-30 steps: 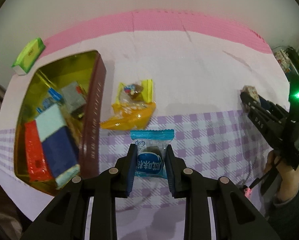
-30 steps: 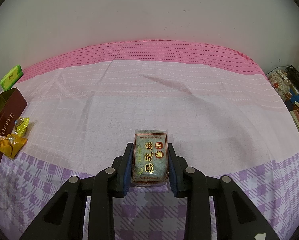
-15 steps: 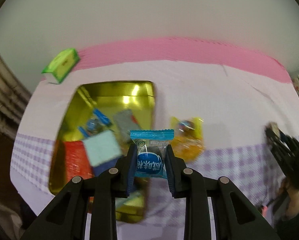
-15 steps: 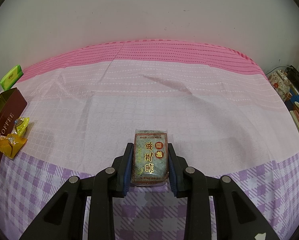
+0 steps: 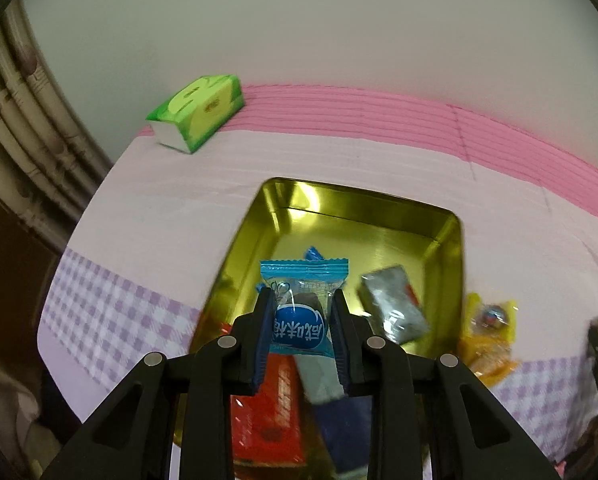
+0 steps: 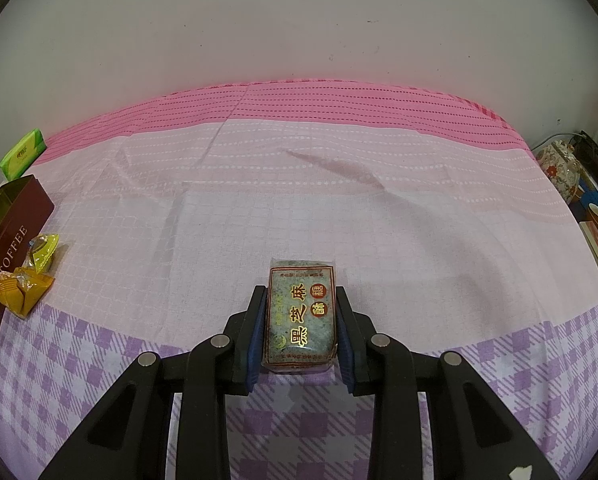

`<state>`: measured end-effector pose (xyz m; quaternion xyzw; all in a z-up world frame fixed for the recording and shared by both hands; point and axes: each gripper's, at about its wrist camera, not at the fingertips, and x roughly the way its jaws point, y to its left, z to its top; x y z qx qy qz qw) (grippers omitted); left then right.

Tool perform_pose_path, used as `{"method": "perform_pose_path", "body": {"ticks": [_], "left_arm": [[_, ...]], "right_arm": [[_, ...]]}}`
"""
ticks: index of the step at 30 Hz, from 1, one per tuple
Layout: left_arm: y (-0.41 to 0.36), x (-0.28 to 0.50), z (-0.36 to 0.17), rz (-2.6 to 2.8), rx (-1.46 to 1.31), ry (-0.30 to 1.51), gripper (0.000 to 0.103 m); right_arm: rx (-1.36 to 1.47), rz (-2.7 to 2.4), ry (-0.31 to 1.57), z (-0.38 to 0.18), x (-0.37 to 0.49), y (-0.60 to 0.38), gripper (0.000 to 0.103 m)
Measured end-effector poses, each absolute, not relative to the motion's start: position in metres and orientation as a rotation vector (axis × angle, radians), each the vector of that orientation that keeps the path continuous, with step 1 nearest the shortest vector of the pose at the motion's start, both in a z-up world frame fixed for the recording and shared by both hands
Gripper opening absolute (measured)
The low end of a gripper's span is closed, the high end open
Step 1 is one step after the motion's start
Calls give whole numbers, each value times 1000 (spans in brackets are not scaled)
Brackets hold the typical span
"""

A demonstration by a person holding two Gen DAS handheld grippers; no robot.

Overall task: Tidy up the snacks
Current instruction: 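Carry the blue candy into the tin and open the left tool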

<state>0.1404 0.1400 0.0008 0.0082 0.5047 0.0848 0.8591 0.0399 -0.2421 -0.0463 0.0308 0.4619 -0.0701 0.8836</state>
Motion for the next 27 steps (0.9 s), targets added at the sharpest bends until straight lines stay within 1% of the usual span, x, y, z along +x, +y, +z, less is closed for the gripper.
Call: {"method": "perform_pose_path", "body": {"ticks": [13, 27], "left_arm": [[161, 151, -26, 235, 46, 1091, 28], [157, 150, -26, 241, 90, 1093, 30]], "right_arm": [[64, -147, 962, -46, 40, -242, 30], [65, -147, 962, -46, 40, -242, 30]]}}
